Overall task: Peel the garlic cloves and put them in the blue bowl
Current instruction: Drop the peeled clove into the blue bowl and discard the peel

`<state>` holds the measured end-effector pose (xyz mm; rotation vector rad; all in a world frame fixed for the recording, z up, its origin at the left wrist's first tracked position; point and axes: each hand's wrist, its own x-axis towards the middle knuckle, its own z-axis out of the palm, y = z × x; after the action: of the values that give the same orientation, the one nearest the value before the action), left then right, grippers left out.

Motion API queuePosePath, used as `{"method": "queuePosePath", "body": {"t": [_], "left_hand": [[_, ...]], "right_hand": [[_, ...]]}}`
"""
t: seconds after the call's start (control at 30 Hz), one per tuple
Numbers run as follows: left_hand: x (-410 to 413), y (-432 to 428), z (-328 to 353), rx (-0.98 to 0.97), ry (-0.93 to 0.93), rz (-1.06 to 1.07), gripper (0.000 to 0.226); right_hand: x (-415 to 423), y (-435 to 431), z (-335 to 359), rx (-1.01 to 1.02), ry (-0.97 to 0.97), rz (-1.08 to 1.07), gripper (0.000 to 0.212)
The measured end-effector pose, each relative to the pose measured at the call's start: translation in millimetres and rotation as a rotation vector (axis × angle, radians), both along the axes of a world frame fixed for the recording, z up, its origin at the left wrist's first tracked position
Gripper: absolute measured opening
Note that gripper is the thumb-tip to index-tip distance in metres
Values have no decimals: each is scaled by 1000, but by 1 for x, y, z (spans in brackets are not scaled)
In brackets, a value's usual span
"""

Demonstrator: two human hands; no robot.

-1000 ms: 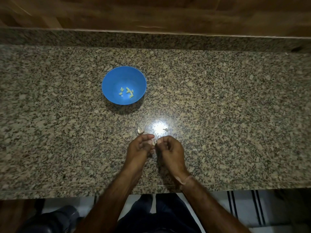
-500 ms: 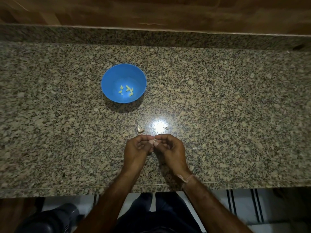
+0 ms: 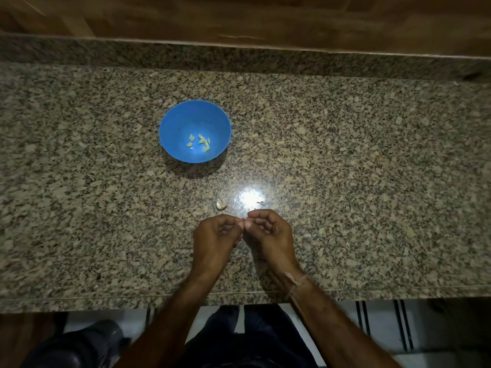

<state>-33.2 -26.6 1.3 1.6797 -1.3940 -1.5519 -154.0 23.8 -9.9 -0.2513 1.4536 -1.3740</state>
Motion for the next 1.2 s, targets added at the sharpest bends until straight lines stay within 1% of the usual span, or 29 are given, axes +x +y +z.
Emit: {"method": "queuePosePath", "body": {"t": [0.03, 0.1, 0.17, 0.33, 0.5, 0.63, 0.73, 0.77, 0.87, 0.93, 1.03, 1.2], "left_hand": [[-1, 0, 0, 32, 19, 19, 6], [-2, -1, -2, 174, 122, 111, 8], [-3, -2, -5, 261, 200, 170, 10], [-4, -1, -6, 281, 226, 195, 10], [-4, 0, -9, 135, 116, 85, 9], [-2, 1, -11, 72, 64, 105, 9], [-2, 2, -9, -24, -17, 58, 24], [-2, 3, -7, -66, -42, 47, 24], [-5, 6, 0, -136, -69, 15, 3], [-5, 8, 3, -124, -48, -18, 4], [-5, 8, 3, -141, -73, -30, 1], [-6, 10, 2, -194, -119, -18, 6]], "right_hand": [[1, 0, -1, 6, -26, -20, 16], [0, -1, -1, 19, -50, -43, 16], [-2, -1, 1, 25, -65, -49, 16], [-3, 0, 1, 28, -73, -40, 17], [-3, -1, 2, 32, -77, -51, 22], [-4, 0, 2, 37, -134, -81, 24], [-6, 0, 1, 49, -136, -93, 24], [-7, 0, 1, 49, -134, -93, 24], [-7, 1, 3, 42, -130, -88, 24], [-6, 1, 6, 31, -137, -87, 27], [-5, 1, 9, 26, -120, -71, 31], [-3, 5, 5, 25, -128, -68, 26]]}}
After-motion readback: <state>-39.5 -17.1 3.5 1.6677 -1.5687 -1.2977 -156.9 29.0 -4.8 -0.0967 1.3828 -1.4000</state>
